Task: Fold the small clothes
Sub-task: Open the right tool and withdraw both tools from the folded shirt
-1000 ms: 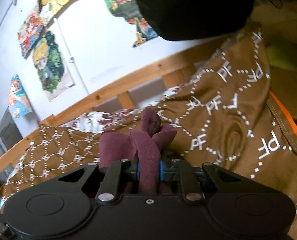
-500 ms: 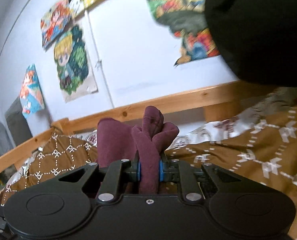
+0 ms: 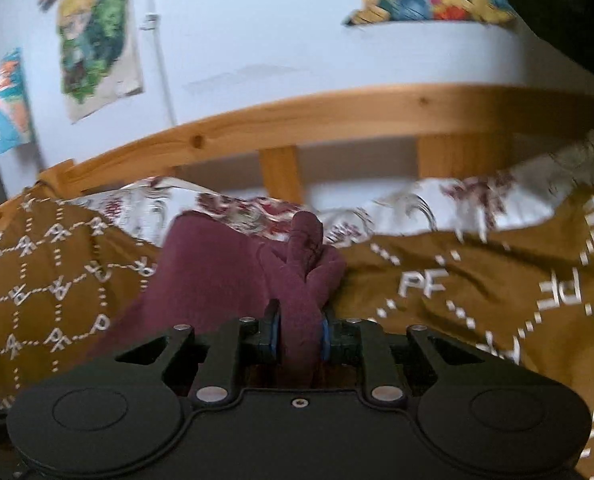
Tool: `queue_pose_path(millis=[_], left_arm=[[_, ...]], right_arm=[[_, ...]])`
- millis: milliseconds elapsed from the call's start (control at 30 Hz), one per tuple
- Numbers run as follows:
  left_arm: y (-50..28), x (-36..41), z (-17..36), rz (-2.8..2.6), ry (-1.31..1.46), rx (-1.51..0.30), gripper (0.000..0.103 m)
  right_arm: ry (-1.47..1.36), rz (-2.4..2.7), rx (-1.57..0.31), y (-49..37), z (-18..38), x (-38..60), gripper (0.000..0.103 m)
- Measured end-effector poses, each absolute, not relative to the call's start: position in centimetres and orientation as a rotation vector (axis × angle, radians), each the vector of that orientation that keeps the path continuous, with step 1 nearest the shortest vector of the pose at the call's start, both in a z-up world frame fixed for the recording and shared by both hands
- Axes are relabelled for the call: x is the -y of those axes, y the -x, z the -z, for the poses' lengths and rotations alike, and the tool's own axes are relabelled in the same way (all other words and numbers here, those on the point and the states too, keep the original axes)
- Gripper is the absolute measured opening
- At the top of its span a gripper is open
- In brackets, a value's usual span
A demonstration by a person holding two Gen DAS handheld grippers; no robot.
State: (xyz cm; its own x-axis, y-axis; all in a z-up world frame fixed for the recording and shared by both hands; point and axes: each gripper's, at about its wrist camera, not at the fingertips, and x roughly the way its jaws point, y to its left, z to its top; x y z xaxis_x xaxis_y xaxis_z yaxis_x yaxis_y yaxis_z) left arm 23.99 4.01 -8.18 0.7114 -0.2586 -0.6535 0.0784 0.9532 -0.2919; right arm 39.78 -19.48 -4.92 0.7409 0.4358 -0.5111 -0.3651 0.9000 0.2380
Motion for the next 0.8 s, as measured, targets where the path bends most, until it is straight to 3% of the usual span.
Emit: queue_pose_path(millis=[33, 100, 233, 300, 400, 567, 800], left_arm=[[-23.9, -4.0, 8.1, 0.185, 0.251, -0.762, 0.084], [-23.9, -4.1, 8.0, 0.185, 0.267, -0.775, 0.085], [-23.6, -4.6, 7.2, 0.154, 0.317, -0.763, 0.099], [-23.2, -4.8, 6.7, 0.144, 0.335, -0.741, 0.100], [-22.7, -4.6, 5.7, 0.108, 0.304, -0.733, 0.102], [-20.9, -3.8, 3.7, 0.034, 0.173, -0.685, 0.102], [-17.0, -2.7, 0.6, -0.015, 0.105, -0.609, 0.102]], right_arm=[[-0.129, -0.433, -0.592, -39.6, 5.3, 19.7, 0.024], [-0.127, -0.407, -0.590, -39.7, 5.6, 20.0, 0.037], [-0.123, -0.372, -0.587, -38.9, 5.8, 20.7, 0.054], [-0.112, -0.358, -0.582, -37.9, 5.7, 21.0, 0.073], [-0.111, -0.355, -0.546, -36.1, 5.2, 21.6, 0.089], [-0.117, -0.343, -0.479, -32.8, 3.5, 22.3, 0.102], [-0.188, -0.332, -0.404, -27.7, 1.0, 22.9, 0.102]])
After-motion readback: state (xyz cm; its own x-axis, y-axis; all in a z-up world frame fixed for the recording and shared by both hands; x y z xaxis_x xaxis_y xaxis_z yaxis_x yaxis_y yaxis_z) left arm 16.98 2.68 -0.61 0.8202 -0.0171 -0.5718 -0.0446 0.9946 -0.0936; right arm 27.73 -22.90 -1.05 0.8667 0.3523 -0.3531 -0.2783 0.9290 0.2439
